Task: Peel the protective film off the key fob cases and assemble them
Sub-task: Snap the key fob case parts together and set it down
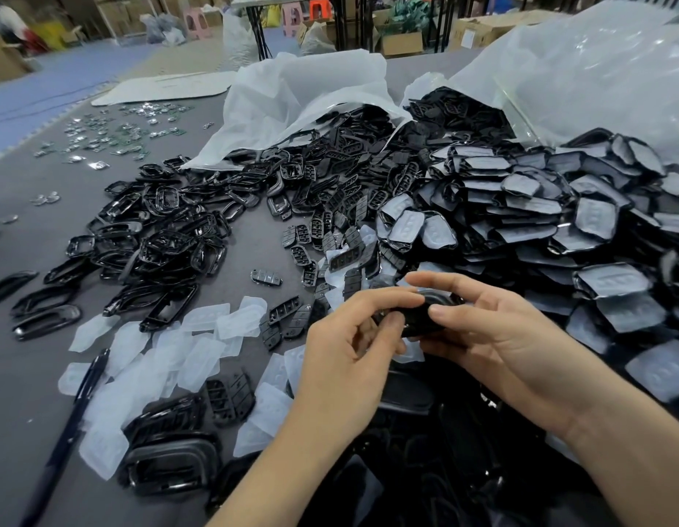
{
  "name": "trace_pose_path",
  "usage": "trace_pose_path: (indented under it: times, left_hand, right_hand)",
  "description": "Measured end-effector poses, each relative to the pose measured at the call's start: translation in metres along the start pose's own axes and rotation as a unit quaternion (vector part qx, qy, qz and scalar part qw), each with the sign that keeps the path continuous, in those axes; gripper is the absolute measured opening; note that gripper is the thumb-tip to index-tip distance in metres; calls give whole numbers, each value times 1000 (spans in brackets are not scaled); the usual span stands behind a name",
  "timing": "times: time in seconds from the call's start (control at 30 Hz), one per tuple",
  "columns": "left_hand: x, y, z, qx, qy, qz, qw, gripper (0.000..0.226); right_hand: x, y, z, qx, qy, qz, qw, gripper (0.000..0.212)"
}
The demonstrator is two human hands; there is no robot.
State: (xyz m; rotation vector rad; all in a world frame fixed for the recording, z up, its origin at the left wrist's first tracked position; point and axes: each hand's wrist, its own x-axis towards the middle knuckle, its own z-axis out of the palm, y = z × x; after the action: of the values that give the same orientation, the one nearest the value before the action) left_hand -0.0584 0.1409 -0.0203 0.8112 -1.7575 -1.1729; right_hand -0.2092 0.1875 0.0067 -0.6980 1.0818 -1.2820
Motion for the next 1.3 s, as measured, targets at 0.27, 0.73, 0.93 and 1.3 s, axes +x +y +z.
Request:
trace_pose_path:
  times: [0.27, 0.73, 0.93, 1.3]
  left_hand:
    - [2, -4, -1, 33, 44, -35, 998, 33]
    - [6, -1, -1, -194, 34, -139, 971, 4]
    - [6, -3, -1, -227, 38, -152, 961, 15]
    - [5, -3, 0, -250, 54, -165, 953, 8]
  right_hand:
    - [2, 4, 0, 1, 8, 0, 1000, 30]
    - [4, 8, 2, 15, 87, -50, 995, 14]
    - [5, 12, 4, 10, 98, -64, 993, 19]
    - [4, 15, 11, -53, 111, -100, 987, 20]
